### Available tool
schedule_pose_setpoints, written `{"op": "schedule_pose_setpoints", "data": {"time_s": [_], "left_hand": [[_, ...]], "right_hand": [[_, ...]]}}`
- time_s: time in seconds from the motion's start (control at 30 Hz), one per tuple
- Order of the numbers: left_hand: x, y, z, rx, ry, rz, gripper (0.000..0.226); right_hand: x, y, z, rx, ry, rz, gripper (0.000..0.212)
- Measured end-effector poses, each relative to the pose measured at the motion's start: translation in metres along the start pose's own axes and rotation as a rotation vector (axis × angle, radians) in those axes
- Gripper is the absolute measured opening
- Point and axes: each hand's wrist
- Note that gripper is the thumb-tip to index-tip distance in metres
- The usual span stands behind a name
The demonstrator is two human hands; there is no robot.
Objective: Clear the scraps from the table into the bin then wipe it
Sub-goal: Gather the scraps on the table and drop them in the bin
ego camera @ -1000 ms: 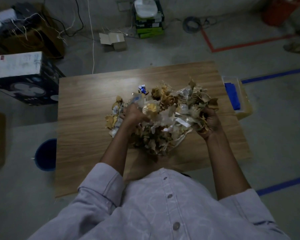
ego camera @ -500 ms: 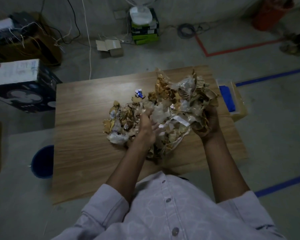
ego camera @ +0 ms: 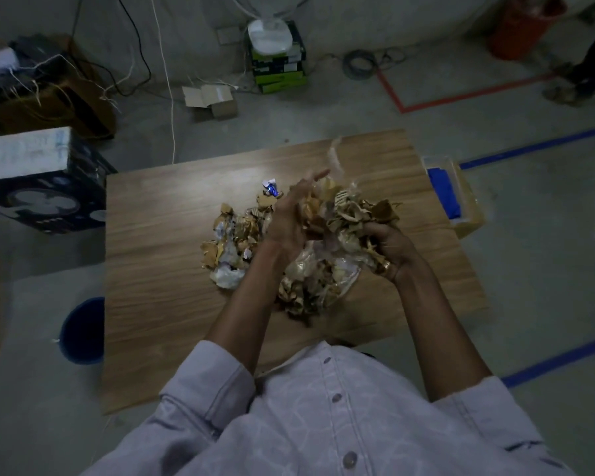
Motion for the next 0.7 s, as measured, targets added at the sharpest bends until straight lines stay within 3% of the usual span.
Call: {"op": "schedule_pose_setpoints", "data": {"time_s": [0.1,0.23,0.3,0.37,0.43,0.5,0.57,0.67,0.7], "left_hand": [[-0.007,-0.005,0.018,0.147,-0.056,0.030,0.059],[-0.010,-0.021,0.024,0.087,-0.051,0.040,0.072],[-0.013,-0.028,0.026,0.046,-0.018,-0.003,0.082],[-0.015,-0.032,0.029,-0.006,0.000,-0.002,0.060],[-0.016,-0.035,0.028,-0.042,0.004,0.031,0.043],[-0.016,-0.037,0.026,-0.039,0.007,0.080,0.047],[-0.014,-0.041,0.021,-0.040,0.028,0.085,0.048],[-0.014,-0.045,0.019,-0.015,0.114,0.062,0.053],[-0.012,-0.048,0.018,-0.016,0.131,0.054,0.052]], "right_hand": [[0.003,0.006,0.016,-0.105,0.038,-0.044,0.025],[0.007,0.015,0.031,-0.082,0.148,-0.136,0.028],[0.007,0.020,0.039,-0.039,0.187,-0.156,0.039],[0.005,0.020,0.045,0.006,0.204,-0.148,0.040],[0.002,0.014,0.045,0.140,0.120,-0.113,0.027],[0.002,0.007,0.043,0.282,0.026,-0.158,0.025],[0.006,0.007,0.042,0.274,0.027,-0.194,0.039],[0.013,0.017,0.040,0.176,0.043,-0.128,0.091],[0.016,0.020,0.037,0.150,0.067,-0.088,0.097]]}}
Point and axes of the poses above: each hand's wrist, its own x-axis towards the middle knuckle, its own z-axis out of the palm, y = z × x, and after that the axes turned 6 degrees about -y, right-handed
